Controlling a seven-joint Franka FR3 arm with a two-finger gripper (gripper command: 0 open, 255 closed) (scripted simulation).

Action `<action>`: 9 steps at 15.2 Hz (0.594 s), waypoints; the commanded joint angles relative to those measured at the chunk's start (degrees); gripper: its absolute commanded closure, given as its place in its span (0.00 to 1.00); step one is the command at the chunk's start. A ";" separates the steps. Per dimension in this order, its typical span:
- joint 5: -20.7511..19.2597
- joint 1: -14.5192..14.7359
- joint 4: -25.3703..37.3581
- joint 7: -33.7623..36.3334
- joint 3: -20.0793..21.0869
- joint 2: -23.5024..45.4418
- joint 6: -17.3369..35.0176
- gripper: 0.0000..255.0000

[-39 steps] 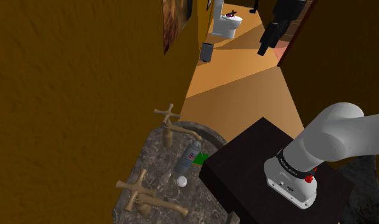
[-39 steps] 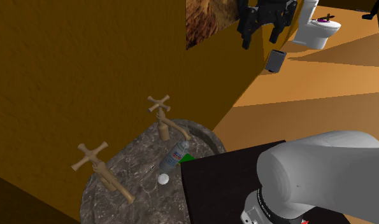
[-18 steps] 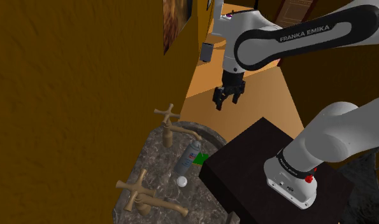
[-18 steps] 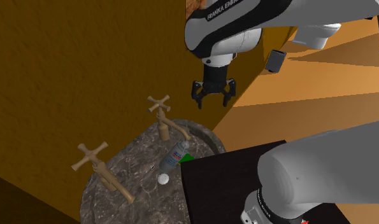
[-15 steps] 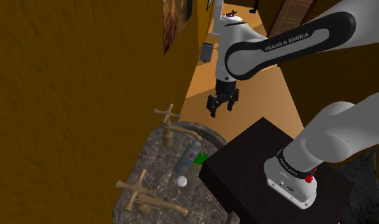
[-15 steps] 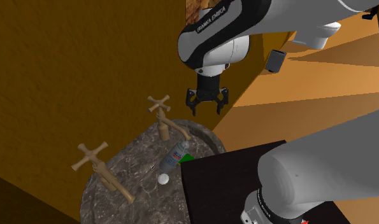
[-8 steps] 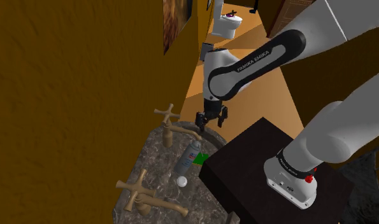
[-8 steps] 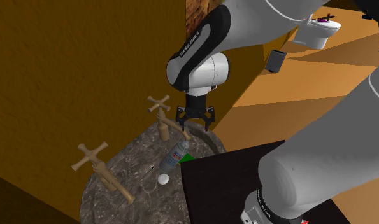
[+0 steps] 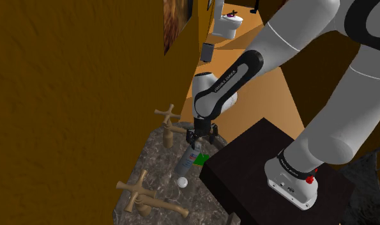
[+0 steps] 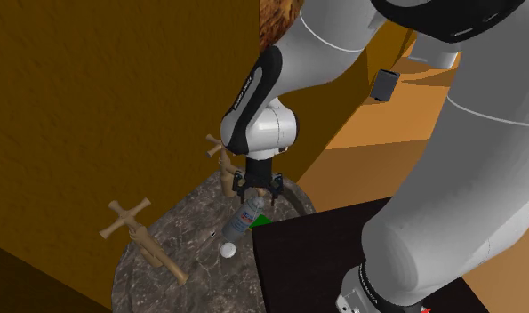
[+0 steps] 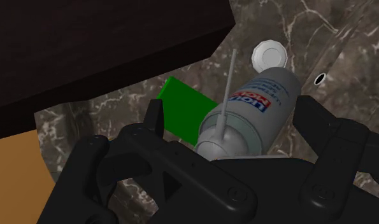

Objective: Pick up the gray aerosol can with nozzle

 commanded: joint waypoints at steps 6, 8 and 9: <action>-0.61 0.66 1.01 -0.17 -0.49 6.62 5.51 0.00; -0.61 0.61 0.96 -0.22 -0.51 6.49 5.42 1.00; -0.63 0.59 0.97 -0.26 -0.54 6.53 5.44 1.00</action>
